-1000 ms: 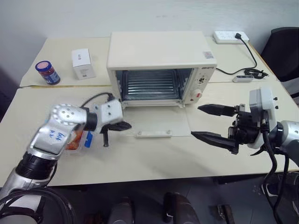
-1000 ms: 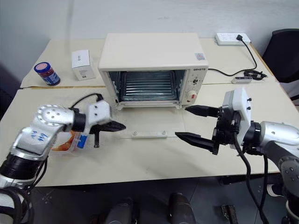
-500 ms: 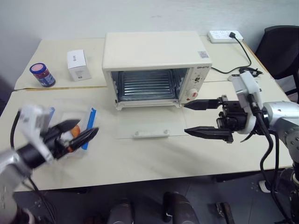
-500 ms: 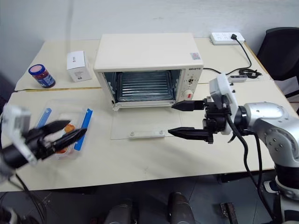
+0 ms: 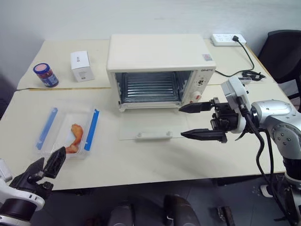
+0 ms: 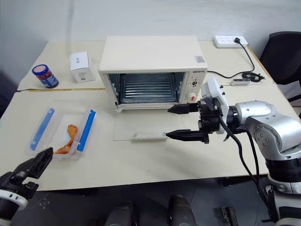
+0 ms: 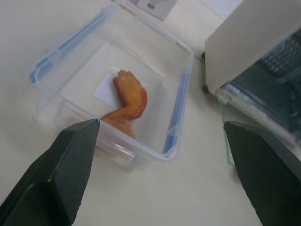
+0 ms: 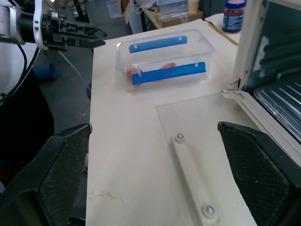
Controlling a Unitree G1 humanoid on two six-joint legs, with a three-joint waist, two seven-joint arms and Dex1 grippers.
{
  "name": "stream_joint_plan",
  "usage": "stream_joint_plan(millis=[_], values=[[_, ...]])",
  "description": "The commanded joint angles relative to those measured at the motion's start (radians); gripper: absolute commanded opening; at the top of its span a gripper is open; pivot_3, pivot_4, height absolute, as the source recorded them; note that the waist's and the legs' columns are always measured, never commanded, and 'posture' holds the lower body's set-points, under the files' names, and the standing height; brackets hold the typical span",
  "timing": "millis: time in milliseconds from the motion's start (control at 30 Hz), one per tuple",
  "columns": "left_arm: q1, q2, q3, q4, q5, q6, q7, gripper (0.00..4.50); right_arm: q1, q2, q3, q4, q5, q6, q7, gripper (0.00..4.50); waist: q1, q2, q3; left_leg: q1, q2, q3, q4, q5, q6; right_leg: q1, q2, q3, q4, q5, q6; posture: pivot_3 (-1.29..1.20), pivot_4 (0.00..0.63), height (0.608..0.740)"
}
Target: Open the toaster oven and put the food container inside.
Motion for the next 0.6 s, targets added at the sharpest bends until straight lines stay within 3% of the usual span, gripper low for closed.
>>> stream_joint_plan(millis=[33,100,300,567,600], values=[[0.061,0.073,-0.104,0.008,-0.097,-0.242,0.183,4.48,0.017,-0.016,-0.051,-0.046,0.012,0.005,-0.013,4.50,-0.003,0.002,-0.001,0.003,0.000,-0.001,0.000,-0.001,0.002,0.004,0.001,0.000,-0.003,0.000,-0.001,0.00,0.150,0.740],[0.062,0.113,-0.164,0.032,-0.097,-0.326,0.265,4.48,0.031,-0.023,-0.067,-0.070,0.027,0.016,-0.022,4.50,-0.003,0.002,-0.001,0.004,-0.001,-0.001,0.000,-0.002,0.004,0.007,0.007,0.000,-0.006,-0.009,-0.015,0.00,0.150,0.740],[0.013,0.201,-0.358,0.125,-0.097,-0.490,0.467,4.48,0.049,-0.033,-0.130,-0.115,0.077,0.063,-0.061,4.50,-0.003,0.004,-0.001,0.003,-0.004,0.000,0.000,-0.002,0.002,0.007,0.012,0.004,-0.005,-0.007,-0.012,0.00,0.150,0.740],[-0.186,0.333,-0.547,0.269,-0.094,-0.552,0.604,4.48,0.100,-0.036,-0.187,-0.181,0.130,0.094,-0.123,4.50,0.003,0.004,-0.001,0.003,-0.004,0.000,0.000,-0.002,0.002,0.007,0.014,0.004,-0.006,-0.007,-0.012,0.00,0.150,0.740],[-0.198,0.340,-0.562,0.278,-0.098,-0.553,0.628,4.30,0.106,-0.038,-0.194,-0.185,0.135,0.095,-0.128,4.50,0.003,0.004,-0.001,0.003,-0.004,0.000,0.000,-0.002,0.002,0.007,0.014,0.004,-0.006,-0.007,-0.012,0.00,0.150,0.740]])
